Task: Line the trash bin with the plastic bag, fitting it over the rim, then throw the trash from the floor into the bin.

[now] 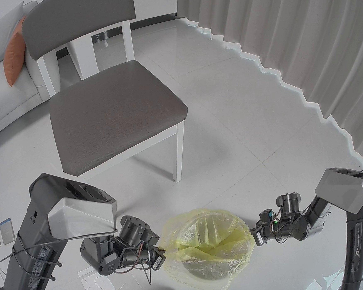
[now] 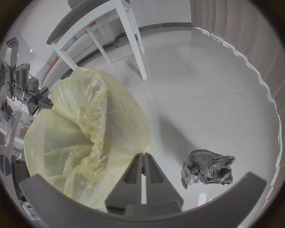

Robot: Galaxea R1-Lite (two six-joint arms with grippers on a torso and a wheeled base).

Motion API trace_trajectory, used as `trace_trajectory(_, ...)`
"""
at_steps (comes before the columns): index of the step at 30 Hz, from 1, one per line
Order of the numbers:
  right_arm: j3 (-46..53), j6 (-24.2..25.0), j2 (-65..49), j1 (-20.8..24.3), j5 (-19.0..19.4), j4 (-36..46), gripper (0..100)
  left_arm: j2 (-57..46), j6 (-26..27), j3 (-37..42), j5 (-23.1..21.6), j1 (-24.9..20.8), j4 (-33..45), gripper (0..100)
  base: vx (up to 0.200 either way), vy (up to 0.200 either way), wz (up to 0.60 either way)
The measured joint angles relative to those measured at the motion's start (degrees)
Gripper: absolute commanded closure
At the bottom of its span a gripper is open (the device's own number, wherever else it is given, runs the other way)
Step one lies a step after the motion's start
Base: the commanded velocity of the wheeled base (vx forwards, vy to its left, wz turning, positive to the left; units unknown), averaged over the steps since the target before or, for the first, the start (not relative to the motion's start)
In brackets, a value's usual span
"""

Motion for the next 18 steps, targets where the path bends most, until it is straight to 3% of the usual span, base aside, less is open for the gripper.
trace_trajectory(10,-1.1,0.0,-0.4,-0.5,0.0,0.2,100,0.1,0.3,-10.9,0.2,-1.0,10.5,100,0.0,0.0,0.0)
trace_trajectory(18,-1.4,0.0,-0.7,-0.6,0.0,0.3,100,-0.2,3.4,-12.1,0.6,-0.3,13.3,100,0.0,0.0,0.0)
